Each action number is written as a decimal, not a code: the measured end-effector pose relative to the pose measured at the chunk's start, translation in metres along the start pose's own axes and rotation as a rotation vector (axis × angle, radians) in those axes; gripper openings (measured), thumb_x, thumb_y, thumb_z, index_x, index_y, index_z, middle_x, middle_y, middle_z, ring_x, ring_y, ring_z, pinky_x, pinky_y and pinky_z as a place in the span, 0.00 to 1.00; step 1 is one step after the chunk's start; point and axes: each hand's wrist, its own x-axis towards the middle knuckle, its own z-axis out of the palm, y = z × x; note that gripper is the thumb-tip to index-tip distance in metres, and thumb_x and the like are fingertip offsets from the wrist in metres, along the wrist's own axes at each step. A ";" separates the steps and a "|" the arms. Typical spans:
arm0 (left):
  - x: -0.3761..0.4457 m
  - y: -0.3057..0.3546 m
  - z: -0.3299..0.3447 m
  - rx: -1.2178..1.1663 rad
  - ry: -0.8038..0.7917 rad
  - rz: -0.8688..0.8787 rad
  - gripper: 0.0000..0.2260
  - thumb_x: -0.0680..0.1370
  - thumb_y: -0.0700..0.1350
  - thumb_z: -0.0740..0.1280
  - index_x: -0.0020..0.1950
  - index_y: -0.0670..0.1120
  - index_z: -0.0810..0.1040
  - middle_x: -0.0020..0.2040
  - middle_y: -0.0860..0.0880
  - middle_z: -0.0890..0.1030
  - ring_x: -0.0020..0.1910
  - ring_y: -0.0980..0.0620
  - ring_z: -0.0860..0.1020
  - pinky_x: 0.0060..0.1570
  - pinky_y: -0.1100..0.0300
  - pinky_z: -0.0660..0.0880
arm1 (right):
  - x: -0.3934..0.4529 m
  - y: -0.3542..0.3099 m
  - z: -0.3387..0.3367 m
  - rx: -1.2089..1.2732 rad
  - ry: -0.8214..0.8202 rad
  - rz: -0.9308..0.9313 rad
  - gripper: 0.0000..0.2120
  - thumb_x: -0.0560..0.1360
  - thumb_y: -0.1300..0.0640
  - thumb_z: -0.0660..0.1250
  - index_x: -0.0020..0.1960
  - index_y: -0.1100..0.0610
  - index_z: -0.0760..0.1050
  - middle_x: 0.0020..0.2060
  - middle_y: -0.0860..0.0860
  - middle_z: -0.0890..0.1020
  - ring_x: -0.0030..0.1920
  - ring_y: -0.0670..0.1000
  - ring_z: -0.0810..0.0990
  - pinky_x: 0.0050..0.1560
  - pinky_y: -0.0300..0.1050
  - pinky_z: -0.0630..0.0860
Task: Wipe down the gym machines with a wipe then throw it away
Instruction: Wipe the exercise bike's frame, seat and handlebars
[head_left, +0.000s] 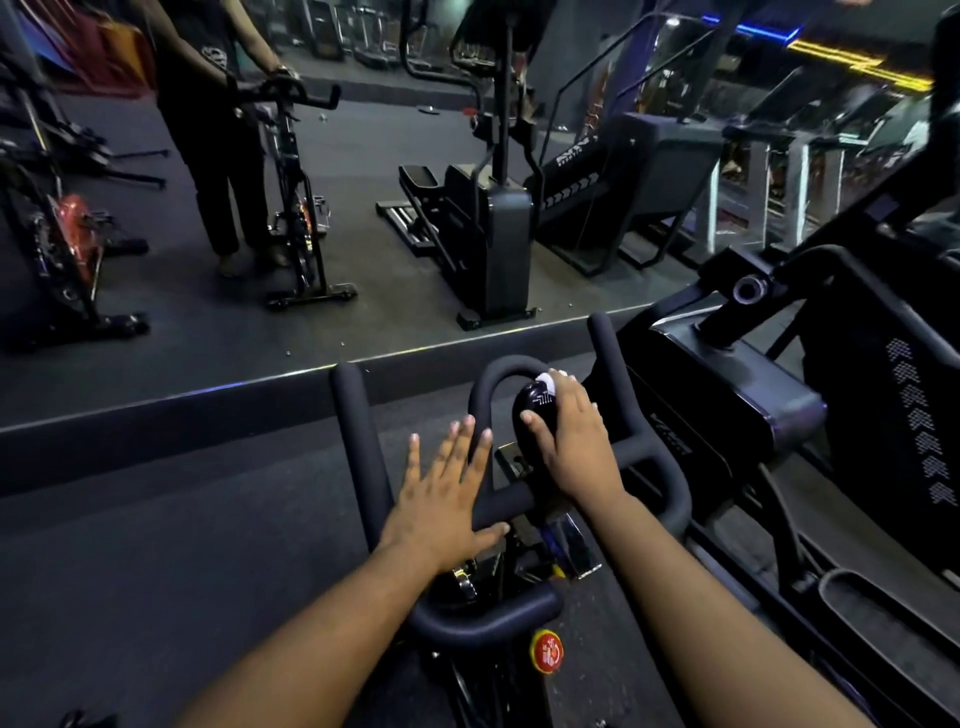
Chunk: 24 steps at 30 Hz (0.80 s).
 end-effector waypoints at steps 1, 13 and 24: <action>0.000 0.000 0.000 0.001 0.004 -0.001 0.51 0.77 0.73 0.55 0.77 0.48 0.22 0.76 0.46 0.20 0.78 0.46 0.26 0.74 0.33 0.32 | -0.005 -0.001 0.002 -0.006 -0.001 -0.022 0.36 0.80 0.35 0.54 0.80 0.56 0.57 0.79 0.54 0.61 0.80 0.54 0.55 0.78 0.63 0.56; 0.002 -0.001 0.005 -0.004 0.037 -0.001 0.51 0.75 0.74 0.53 0.77 0.49 0.21 0.77 0.46 0.22 0.79 0.47 0.28 0.75 0.34 0.31 | -0.086 0.034 0.024 -0.444 -0.169 -0.225 0.41 0.81 0.33 0.51 0.83 0.58 0.47 0.82 0.54 0.47 0.82 0.53 0.45 0.75 0.72 0.56; 0.001 0.000 0.004 -0.004 0.034 -0.012 0.52 0.75 0.74 0.55 0.77 0.49 0.22 0.77 0.46 0.21 0.79 0.48 0.28 0.74 0.35 0.29 | -0.042 0.005 0.020 -0.359 -0.083 -0.260 0.42 0.80 0.34 0.53 0.83 0.57 0.44 0.82 0.53 0.43 0.82 0.54 0.42 0.76 0.71 0.50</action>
